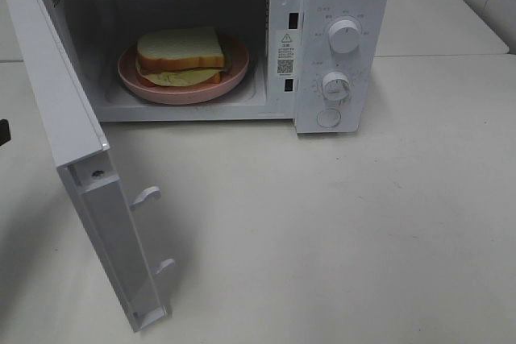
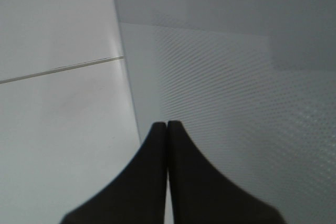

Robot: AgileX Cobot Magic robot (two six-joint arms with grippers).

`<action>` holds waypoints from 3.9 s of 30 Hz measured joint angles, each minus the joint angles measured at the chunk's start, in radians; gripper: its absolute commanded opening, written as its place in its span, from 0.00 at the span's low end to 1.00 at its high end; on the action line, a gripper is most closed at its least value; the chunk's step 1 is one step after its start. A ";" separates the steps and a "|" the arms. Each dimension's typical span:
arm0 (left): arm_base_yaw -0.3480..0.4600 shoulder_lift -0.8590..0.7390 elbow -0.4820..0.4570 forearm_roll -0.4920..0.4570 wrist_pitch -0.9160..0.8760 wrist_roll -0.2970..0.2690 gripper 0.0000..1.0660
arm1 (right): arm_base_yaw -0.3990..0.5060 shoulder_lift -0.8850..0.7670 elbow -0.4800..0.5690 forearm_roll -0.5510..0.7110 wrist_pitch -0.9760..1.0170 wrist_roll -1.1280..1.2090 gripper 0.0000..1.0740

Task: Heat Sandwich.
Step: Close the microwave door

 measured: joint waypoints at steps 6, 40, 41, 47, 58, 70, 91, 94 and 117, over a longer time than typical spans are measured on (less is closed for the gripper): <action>0.000 0.084 -0.020 0.113 -0.090 -0.066 0.00 | 0.000 0.000 0.000 0.000 0.000 0.000 0.71; -0.462 0.269 -0.200 -0.246 -0.068 0.029 0.00 | 0.000 0.000 0.000 0.000 0.000 0.000 0.71; -0.474 0.276 -0.215 -0.260 -0.066 0.032 0.00 | 0.000 0.000 0.000 0.000 0.000 0.000 0.71; -0.530 0.303 -0.288 -0.319 -0.028 0.065 0.00 | 0.000 0.000 0.000 0.000 0.000 0.000 0.71; -0.640 0.377 -0.454 -0.459 0.049 0.173 0.00 | 0.000 0.000 0.000 0.000 0.000 0.000 0.71; -0.696 0.457 -0.618 -0.558 0.151 0.275 0.00 | 0.000 0.000 0.000 0.000 0.000 0.000 0.71; -0.716 0.567 -0.822 -0.593 0.302 0.302 0.00 | 0.000 0.000 0.000 0.000 0.000 0.000 0.71; -0.716 0.575 -0.838 -0.592 0.314 0.302 0.00 | 0.000 0.000 0.000 0.000 0.000 0.000 0.71; -0.690 0.624 -0.924 -0.577 0.386 0.307 0.00 | 0.000 0.000 0.000 0.001 0.000 0.000 0.71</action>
